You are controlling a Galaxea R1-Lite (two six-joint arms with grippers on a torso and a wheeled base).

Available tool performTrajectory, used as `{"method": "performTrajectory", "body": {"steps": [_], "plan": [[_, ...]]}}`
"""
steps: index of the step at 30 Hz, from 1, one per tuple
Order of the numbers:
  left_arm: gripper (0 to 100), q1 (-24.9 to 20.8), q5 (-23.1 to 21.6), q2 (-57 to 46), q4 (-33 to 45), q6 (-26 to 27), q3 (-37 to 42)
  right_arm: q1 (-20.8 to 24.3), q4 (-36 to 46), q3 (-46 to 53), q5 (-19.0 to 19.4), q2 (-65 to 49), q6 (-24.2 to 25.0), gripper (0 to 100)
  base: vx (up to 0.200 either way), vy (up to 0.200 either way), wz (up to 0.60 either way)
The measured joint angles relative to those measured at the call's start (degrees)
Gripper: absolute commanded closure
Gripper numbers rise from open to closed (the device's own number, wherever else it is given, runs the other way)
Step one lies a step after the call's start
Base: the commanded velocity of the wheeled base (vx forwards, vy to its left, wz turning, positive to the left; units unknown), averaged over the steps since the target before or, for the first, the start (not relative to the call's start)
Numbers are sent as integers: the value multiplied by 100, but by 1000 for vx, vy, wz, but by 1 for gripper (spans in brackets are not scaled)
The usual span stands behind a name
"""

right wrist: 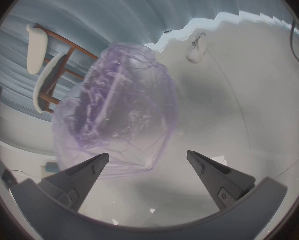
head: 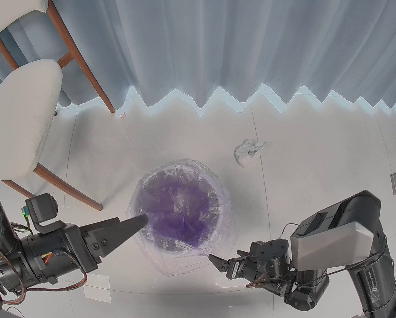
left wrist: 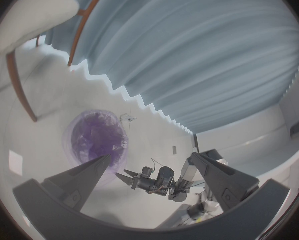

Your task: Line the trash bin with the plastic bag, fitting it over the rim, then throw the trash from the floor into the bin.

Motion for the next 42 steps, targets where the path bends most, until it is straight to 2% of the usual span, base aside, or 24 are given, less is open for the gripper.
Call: {"method": "performTrajectory", "body": {"steps": [6,8,12,16,19,24,33,42], "plan": [[0,226,-2,-168,202,-851,166,28,-123,551,1398,-571,523,0,0,0,0],[0,347,-2,-215,521,-981,300,28,-95,702,1649,-770,668,0,0,0,0],[0,517,33,-171,1092,-1133,479,27,-55,898,1918,-1069,824,0,0,0,0],[0,630,77,-90,1141,-1203,656,17,-44,1124,2533,-1477,933,0,0,0,0],[0,707,90,-30,1141,-1225,850,-2,-16,1254,2895,-1799,1190,0,0,0,0],[0,855,93,63,1139,-1258,1051,-33,0,1347,3045,-2094,1349,0,0,0,0],[0,1159,104,527,922,-1250,975,-127,-123,1296,3012,-2047,1325,0,0,0,0],[0,1331,165,1475,169,-1128,929,-157,-148,1307,3001,-2015,1306,0,0,0,0]]}}
